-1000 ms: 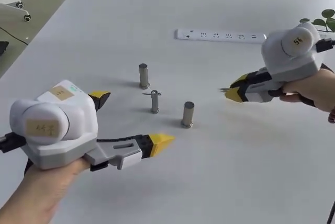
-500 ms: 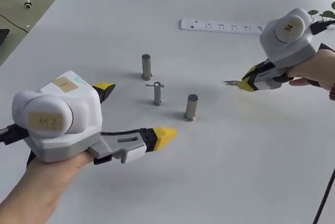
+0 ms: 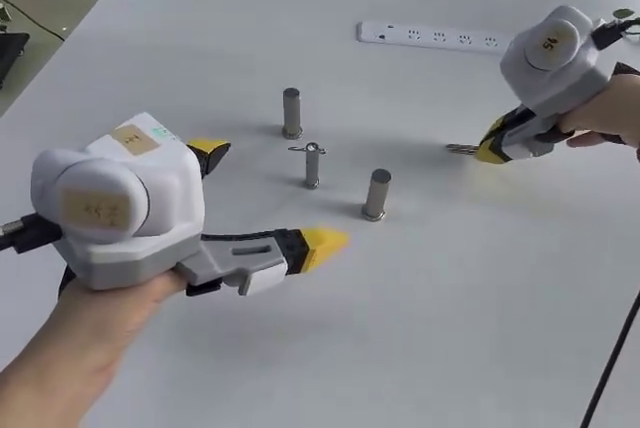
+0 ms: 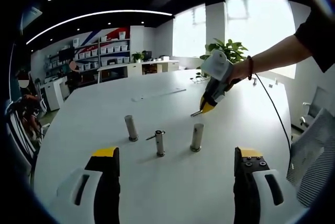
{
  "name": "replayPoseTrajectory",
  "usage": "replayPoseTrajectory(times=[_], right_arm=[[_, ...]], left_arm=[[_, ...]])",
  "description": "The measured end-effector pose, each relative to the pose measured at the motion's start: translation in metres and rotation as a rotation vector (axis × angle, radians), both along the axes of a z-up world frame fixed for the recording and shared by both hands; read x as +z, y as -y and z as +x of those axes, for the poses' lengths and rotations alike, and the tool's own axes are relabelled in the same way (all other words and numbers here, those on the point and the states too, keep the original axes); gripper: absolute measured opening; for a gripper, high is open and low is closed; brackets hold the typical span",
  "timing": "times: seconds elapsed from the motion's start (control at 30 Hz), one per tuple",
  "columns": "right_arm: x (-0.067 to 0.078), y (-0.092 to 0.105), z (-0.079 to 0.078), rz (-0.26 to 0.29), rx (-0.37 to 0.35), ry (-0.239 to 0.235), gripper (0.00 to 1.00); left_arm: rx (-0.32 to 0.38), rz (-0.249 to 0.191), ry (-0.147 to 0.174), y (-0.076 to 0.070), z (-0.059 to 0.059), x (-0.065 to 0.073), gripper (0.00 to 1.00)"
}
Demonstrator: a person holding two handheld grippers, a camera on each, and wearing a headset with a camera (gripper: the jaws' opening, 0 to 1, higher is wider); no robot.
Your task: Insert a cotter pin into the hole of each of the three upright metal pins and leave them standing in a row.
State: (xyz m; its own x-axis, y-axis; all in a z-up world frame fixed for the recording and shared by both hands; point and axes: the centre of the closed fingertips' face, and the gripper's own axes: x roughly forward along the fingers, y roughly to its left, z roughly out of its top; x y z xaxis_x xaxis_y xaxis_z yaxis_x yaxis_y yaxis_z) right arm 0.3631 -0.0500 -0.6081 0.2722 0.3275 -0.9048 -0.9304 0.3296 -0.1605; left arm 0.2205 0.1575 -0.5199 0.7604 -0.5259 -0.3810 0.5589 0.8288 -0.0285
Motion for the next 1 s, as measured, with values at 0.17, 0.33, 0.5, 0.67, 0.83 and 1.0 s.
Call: replayPoseTrajectory(times=[0.17,0.33,0.5,0.67,0.83,1.0], right_arm=[[-0.003,0.002,0.003,-0.022,0.022,-0.014,0.02],[-0.006,0.003,0.005,-0.034,0.031,-0.024,0.01],[-0.006,0.002,0.004,-0.042,0.053,-0.059,0.00],[-0.006,0.002,-0.001,-0.058,0.084,-0.097,0.00],[-0.004,0.001,-0.004,-0.075,0.109,-0.093,0.00],[-0.007,0.003,-0.001,-0.095,0.157,-0.057,0.00]], left_arm=[[-0.004,-0.005,-0.003,0.002,0.000,-0.001,0.90],[-0.012,-0.003,-0.010,0.005,-0.001,-0.002,0.89],[-0.011,-0.004,-0.013,0.005,-0.001,-0.003,0.89],[-0.009,-0.005,-0.014,0.005,0.000,-0.002,0.89],[-0.008,-0.006,-0.012,0.005,0.000,-0.001,0.88],[-0.007,-0.003,-0.007,0.004,0.001,-0.001,0.88]])
